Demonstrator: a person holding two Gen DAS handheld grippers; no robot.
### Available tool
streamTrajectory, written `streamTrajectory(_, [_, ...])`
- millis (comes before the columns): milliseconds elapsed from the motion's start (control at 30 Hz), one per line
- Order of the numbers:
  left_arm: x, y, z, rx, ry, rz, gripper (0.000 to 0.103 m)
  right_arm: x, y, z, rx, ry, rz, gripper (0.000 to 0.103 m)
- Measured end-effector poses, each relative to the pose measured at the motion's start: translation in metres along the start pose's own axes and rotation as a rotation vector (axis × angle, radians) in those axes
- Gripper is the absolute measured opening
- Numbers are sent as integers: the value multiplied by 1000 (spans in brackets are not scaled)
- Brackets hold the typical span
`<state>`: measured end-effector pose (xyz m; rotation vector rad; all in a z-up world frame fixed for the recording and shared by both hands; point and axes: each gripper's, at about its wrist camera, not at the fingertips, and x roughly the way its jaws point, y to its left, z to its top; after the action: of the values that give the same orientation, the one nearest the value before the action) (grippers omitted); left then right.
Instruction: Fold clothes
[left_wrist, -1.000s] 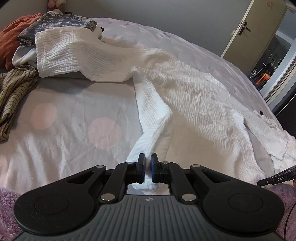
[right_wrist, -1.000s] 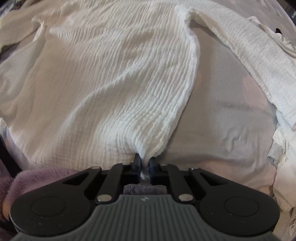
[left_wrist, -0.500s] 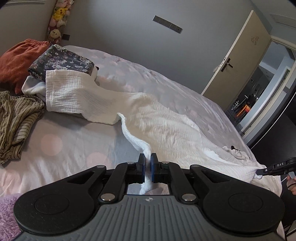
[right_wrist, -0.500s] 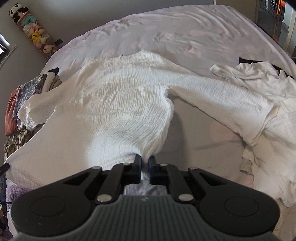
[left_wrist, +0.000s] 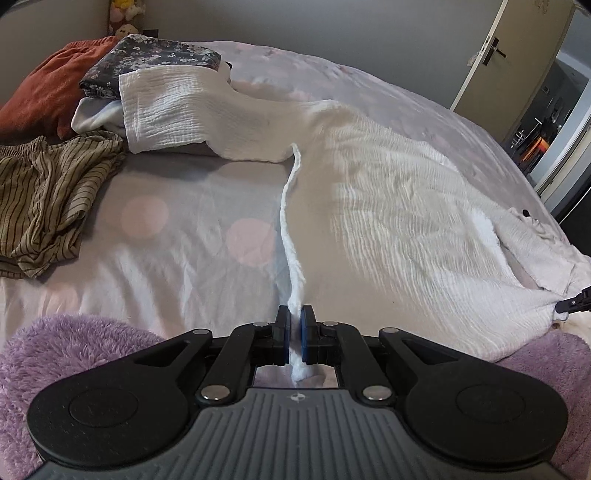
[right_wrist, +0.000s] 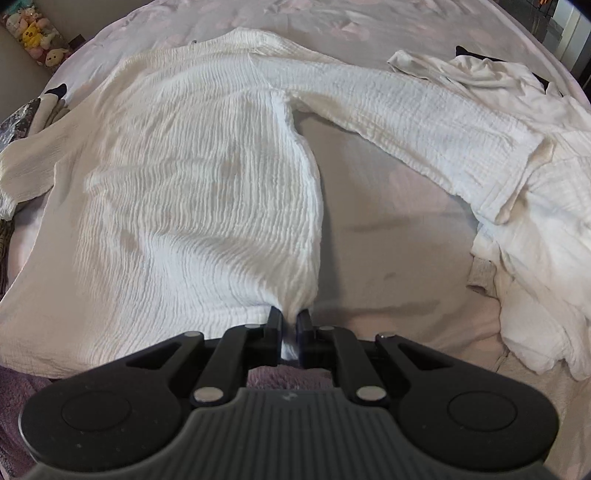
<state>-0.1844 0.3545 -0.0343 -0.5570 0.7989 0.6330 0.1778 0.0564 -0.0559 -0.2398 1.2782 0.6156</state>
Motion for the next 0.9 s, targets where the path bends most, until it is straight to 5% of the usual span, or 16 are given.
streamTrajectory(233, [9,-3,0,16,18,21,4,28,2,0,6,11,-46,18])
streamTrajectory(333, [12,-4,0,21,25,29,4,25,-1,-1,16,-2,-33,33])
streamTrajectory(533, [18,-5,-1,31,40,45,4,11,-13,-4,46,-7,-13,44])
streamTrajectory(700, [20,-4,-1,31,45,43,4,10,-28,-12,56,14,-17,72])
streamTrajectory(900, [23,-5,0,35,55,47,4,33,-48,-19,17,34,95,77])
